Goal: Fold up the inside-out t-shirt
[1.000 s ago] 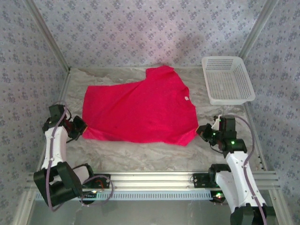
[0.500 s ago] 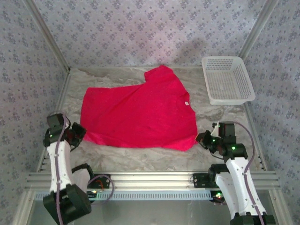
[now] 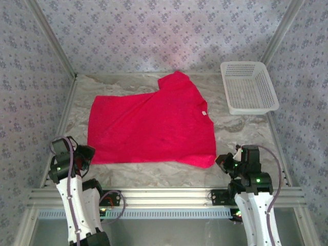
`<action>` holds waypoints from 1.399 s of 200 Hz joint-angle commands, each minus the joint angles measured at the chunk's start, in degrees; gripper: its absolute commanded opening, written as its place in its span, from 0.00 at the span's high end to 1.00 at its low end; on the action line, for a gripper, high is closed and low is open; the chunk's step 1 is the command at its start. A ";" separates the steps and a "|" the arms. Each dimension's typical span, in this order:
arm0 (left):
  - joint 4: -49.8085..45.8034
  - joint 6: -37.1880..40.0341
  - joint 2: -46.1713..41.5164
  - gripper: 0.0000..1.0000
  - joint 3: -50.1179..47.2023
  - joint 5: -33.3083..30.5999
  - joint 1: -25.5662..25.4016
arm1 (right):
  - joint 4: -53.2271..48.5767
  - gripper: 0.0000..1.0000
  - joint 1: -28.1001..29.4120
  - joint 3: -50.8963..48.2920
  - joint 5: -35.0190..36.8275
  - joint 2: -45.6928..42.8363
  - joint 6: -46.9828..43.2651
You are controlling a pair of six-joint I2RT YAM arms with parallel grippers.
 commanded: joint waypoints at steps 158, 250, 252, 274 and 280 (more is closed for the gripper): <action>29.28 0.67 56.05 0.74 23.57 0.98 -14.74 | 32.88 0.53 21.68 37.14 18.72 67.10 -4.64; 23.43 1.51 92.53 0.78 54.02 0.77 -17.55 | 29.20 0.58 17.39 68.45 17.03 109.50 -1.60; 23.31 1.44 93.27 0.78 54.71 0.84 -17.56 | 29.07 0.58 17.25 68.82 17.17 109.86 -1.52; 21.29 1.43 99.64 0.78 64.37 0.75 -19.05 | 27.19 0.58 14.63 73.07 18.72 113.56 -0.97; 20.64 1.50 101.60 0.78 67.36 0.74 -19.45 | 26.62 0.58 13.96 74.39 19.12 114.51 -0.88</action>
